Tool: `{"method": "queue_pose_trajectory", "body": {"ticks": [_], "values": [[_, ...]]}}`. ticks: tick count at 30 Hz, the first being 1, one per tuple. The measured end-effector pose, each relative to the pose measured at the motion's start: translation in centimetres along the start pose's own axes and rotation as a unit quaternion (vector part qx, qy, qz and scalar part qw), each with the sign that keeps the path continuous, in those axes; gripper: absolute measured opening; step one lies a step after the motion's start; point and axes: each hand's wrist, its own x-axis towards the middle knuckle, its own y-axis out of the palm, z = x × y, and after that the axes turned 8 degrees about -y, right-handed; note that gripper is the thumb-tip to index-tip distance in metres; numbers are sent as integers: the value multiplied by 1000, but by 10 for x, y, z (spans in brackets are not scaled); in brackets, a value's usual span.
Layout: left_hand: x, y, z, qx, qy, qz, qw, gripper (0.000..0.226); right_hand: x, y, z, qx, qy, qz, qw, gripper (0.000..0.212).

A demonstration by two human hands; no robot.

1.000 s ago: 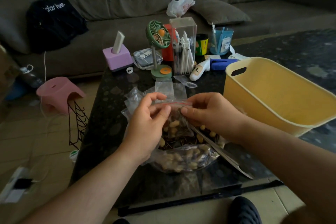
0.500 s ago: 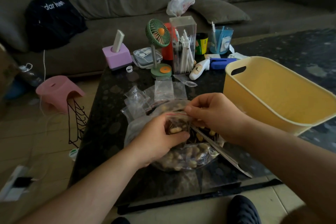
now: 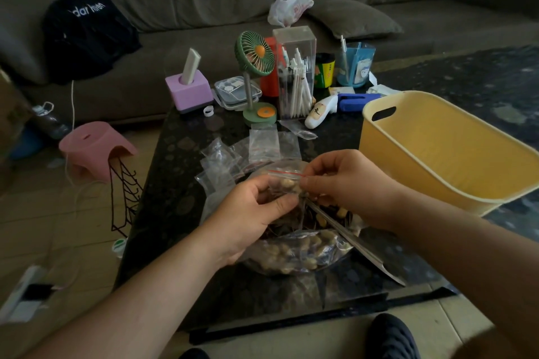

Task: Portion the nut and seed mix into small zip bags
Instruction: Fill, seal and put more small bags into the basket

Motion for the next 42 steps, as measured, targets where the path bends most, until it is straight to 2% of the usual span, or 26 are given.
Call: {"method": "queue_pose_trajectory", "body": {"ticks": [5, 10, 13, 16, 20, 23, 25, 28, 33, 37, 42], "values": [[-1, 4, -1, -45, -26, -8, 999, 25, 0, 3, -1, -6, -18, 4, 1000, 3], [0, -1, 0, 13, -4, -16, 1000, 27, -2, 1, 2, -26, -29, 7, 999, 9], [1, -6, -1, 66, 29, 5, 997, 45, -2, 1, 3, -45, -39, 3, 998, 10], [2, -6, -1, 50, 39, 23, 998, 57, -1, 3, 4, -63, -60, -26, 996, 11], [1, -6, -4, 33, 32, 17, 999, 56, -1, 8, 3, -108, -116, -62, 985, 13], [0, -10, -8, 15, 16, 11, 1000, 46, -2, 8, 2, -135, -143, -68, 978, 12], [-1, -13, -10, -20, 17, -3, 1000, 38, -3, 6, 3, -127, -138, -67, 980, 11], [-2, -17, -8, -8, 49, -39, 998, 31, -3, 5, 2, -105, -113, -54, 987, 15], [-7, -9, -5, 32, 17, -13, 999, 21, -8, 11, 2, 16, -58, -34, 998, 15], [-6, -5, -4, 66, 1, -57, 996, 12, -10, 10, 3, 84, -31, 25, 996, 13], [0, -3, -6, 32, -38, -96, 994, 18, -8, 12, 1, 53, 20, 79, 995, 24]]}}
